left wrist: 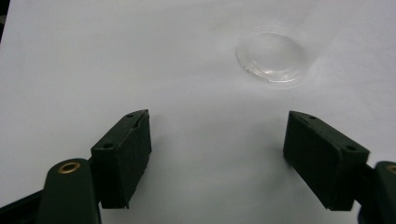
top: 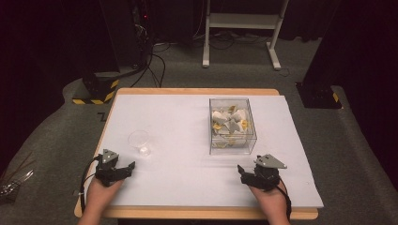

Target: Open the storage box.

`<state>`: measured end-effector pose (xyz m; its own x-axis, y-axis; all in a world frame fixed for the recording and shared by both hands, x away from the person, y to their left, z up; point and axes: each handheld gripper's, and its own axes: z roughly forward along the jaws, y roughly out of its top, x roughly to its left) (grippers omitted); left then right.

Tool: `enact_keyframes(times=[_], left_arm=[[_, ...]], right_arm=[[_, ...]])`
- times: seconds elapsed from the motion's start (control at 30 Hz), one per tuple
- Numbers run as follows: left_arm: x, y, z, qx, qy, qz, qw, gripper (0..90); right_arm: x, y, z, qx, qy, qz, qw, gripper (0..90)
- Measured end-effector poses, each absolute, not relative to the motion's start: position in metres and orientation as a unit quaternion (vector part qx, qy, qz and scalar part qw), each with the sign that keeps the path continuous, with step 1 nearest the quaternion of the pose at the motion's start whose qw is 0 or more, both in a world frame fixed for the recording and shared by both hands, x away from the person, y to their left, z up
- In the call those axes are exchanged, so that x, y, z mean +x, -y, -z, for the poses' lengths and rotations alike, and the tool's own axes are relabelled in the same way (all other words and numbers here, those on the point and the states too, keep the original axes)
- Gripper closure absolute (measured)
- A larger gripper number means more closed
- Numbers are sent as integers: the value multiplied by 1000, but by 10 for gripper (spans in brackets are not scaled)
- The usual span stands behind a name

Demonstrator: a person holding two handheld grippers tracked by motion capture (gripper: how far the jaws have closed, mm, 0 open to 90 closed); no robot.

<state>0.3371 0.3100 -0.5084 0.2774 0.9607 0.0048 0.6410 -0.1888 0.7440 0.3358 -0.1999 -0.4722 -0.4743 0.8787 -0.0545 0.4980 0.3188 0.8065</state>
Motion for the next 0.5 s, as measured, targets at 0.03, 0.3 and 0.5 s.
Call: enact_keyframes(times=[0.03, 0.3, 0.5], left_arm=[[337, -310, 508, 730, -548, -247, 324, 236], [337, -310, 508, 732, -547, -246, 323, 236], [337, -310, 508, 731, -547, -247, 324, 235]], right_arm=[[335, 198, 472, 443, -773, -377, 252, 166], [327, 181, 469, 421, -782, -389, 247, 166], [325, 176, 469, 414, -785, -389, 246, 166]])
